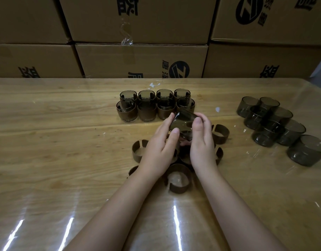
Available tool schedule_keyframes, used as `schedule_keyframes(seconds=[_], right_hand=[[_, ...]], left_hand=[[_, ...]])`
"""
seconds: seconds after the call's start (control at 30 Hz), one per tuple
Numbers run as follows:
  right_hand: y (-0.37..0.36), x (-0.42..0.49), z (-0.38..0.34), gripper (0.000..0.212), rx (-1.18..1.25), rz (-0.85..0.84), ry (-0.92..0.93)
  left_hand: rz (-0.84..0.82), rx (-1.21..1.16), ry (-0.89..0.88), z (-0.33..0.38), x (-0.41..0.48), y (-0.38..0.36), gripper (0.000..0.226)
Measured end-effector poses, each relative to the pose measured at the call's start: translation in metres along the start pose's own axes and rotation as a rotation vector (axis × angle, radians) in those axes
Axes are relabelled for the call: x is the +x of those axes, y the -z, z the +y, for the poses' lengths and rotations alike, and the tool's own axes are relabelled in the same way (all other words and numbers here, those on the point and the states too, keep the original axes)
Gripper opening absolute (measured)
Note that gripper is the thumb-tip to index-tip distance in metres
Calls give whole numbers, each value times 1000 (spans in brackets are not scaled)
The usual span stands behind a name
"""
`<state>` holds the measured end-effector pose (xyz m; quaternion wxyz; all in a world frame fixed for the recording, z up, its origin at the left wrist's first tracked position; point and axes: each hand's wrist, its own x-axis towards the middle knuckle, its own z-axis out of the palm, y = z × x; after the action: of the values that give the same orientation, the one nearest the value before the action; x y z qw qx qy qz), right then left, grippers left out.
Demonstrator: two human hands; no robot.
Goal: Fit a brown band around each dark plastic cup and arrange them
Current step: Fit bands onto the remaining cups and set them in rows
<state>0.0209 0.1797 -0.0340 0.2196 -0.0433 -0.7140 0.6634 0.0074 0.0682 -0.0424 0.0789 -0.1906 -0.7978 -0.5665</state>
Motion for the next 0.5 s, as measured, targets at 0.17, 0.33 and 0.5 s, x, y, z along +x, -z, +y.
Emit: schedule_keyframes(seconds=[0.17, 0.33, 0.5], right_hand=[[-1, -5, -2, 47, -97, -93, 47], [-2, -4, 3, 50, -194, -154, 97], [0, 1, 12, 44, -305, -68, 120]], left_hand=[[24, -103, 65, 4, 1, 3, 82], [57, -130, 82, 4, 2, 4, 75], [73, -16, 50, -2, 1, 1, 43]])
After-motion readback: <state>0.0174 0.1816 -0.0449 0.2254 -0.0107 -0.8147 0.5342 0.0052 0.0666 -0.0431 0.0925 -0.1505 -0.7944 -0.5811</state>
